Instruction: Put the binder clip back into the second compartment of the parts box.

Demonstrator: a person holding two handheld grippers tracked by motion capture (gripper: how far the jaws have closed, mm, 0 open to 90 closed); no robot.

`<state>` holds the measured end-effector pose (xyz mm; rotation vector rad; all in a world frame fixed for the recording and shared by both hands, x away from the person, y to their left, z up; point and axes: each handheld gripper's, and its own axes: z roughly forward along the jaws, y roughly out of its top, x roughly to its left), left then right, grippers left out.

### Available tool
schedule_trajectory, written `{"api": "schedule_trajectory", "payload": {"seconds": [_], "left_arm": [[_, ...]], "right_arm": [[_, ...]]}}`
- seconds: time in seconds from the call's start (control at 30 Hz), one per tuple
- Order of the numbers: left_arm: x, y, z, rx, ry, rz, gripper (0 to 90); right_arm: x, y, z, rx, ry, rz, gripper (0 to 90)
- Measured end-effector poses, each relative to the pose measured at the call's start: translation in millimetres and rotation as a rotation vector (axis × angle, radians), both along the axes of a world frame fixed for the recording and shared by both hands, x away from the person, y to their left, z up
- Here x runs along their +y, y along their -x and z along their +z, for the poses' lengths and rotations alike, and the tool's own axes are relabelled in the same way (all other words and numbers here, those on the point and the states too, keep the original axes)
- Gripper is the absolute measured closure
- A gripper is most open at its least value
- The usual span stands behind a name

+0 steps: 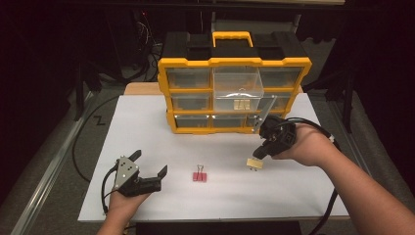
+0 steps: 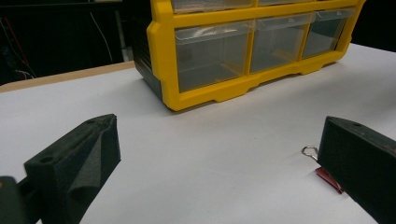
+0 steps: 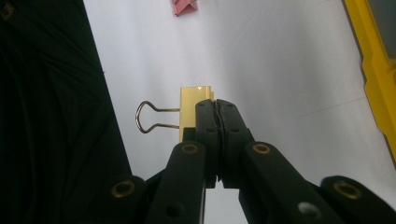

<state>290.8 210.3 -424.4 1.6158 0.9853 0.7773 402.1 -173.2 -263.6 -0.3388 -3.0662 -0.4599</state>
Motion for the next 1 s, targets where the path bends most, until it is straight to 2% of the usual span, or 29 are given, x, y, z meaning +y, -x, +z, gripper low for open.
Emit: {"api": "schedule_trajectory", "payload": {"seconds": [0.43,0.7,1.0], "left_arm": [[0.4,-0.1,0.2,-0.001,0.000,-0.002,0.4],[0.7,0.4,0.4,-0.002,0.006,0.001,0.4],[1.0,0.4,0.6,-0.004,0.010,0.003,0.4]], "right_arm": [[2.9,-1.8,23.0,-0.002,-0.015,0.012,90.0],[3.4,-2.5,33.0,0.005,0.000,0.020,90.0],[4.3,-3.6,47.7,-0.009,0.007,0.028,90.0]]}}
